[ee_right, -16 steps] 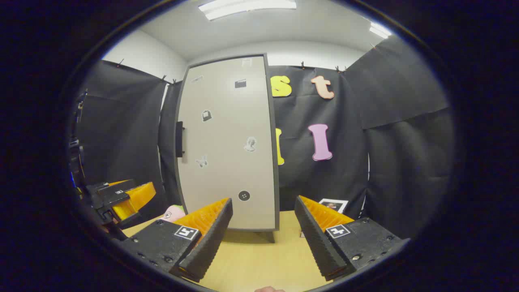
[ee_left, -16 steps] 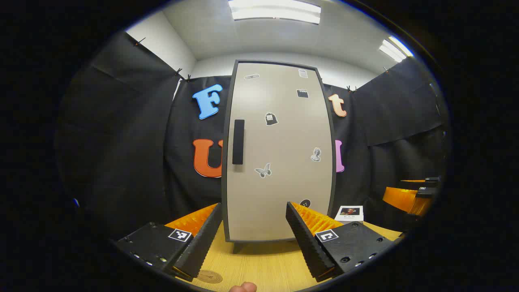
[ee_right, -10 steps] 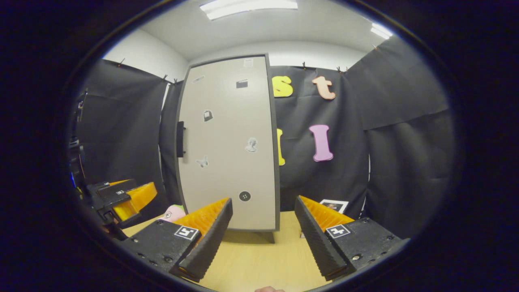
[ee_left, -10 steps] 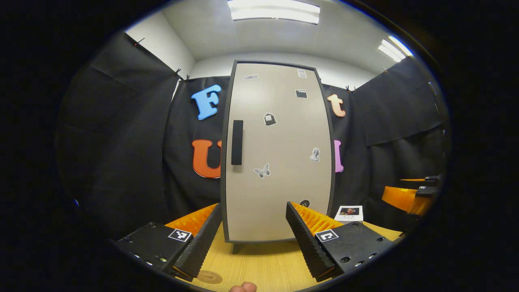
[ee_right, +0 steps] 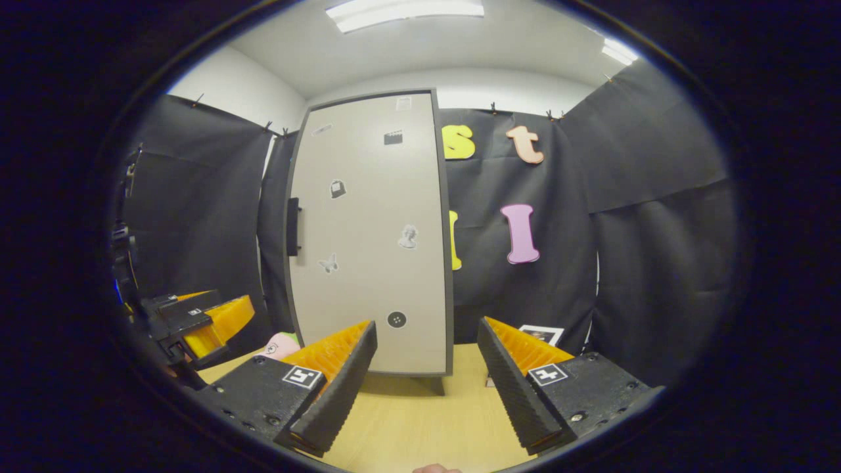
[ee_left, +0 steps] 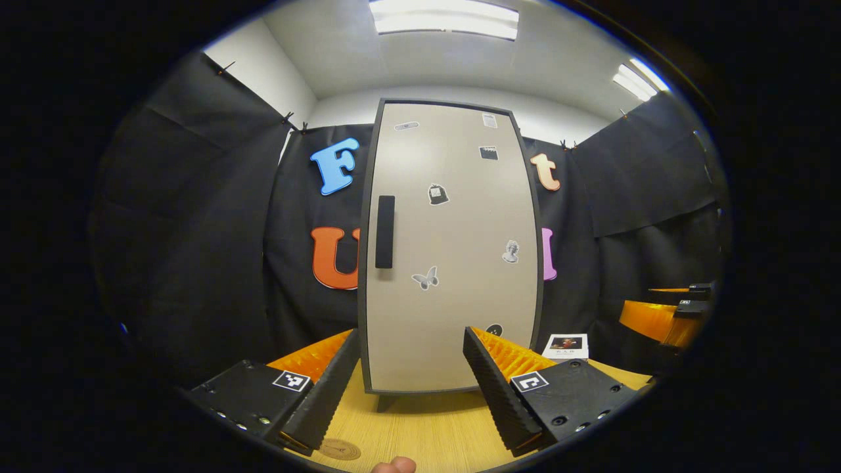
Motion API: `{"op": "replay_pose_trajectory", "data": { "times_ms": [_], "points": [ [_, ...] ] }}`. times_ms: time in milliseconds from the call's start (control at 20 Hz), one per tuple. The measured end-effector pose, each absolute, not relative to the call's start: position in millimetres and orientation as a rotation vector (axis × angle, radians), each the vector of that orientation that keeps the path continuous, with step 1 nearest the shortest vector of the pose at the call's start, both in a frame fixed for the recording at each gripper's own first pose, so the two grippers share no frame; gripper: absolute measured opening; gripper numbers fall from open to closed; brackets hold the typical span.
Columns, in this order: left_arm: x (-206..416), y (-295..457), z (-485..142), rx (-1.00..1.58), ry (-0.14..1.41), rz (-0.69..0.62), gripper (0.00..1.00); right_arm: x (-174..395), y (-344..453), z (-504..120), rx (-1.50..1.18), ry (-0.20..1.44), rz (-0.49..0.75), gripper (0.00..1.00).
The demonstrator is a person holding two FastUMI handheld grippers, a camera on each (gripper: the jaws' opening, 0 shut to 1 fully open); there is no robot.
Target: Open the cabinet door with the right hand, grasp the bottle in the cabinet with the left hand and place it on the coaster, then close the cabinet door with the right hand.
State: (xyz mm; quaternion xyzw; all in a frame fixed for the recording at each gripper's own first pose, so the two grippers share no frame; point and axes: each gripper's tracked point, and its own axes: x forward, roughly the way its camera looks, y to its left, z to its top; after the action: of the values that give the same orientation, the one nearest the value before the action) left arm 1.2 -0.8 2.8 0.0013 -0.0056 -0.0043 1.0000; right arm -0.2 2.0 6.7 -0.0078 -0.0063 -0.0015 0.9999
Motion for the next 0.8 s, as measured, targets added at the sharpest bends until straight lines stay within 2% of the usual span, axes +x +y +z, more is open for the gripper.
{"op": "replay_pose_trajectory", "data": {
  "times_ms": [150, 200, 450, 550, 600, 750, 800],
  "points": [
    [1.0, -0.5, 1.2, 0.005, -0.005, -0.010, 0.95, -0.5, 1.5, 7.6, -0.023, -0.017, -0.008, 0.94],
    [0.5, -0.2, 0.8, 0.005, -0.004, -0.010, 0.95, -0.3, 2.4, 6.5, -0.020, -0.017, -0.006, 0.99],
    [-0.6, 0.0, 2.1, -0.014, -0.005, 0.000, 0.95, 2.5, 14.1, 4.5, 0.001, -0.004, 0.022, 0.99],
    [-1.2, 1.6, 2.0, -0.016, -0.004, 0.001, 0.95, 8.4, 22.6, 10.6, -0.008, -0.008, 0.055, 0.99],
    [-2.6, 3.0, 1.2, -0.009, -0.003, 0.003, 0.95, 11.1, 26.4, 14.5, -0.015, -0.011, 0.077, 0.95],
    [-5.2, 5.0, -1.5, -0.002, 0.002, 0.004, 0.95, 23.9, 39.5, 27.9, -0.033, -0.024, 0.127, 0.99],
    [-7.0, 5.9, -2.8, -0.005, 0.004, 0.007, 0.95, 30.6, 43.6, 32.0, -0.044, -0.035, 0.133, 0.95]
  ]
}}
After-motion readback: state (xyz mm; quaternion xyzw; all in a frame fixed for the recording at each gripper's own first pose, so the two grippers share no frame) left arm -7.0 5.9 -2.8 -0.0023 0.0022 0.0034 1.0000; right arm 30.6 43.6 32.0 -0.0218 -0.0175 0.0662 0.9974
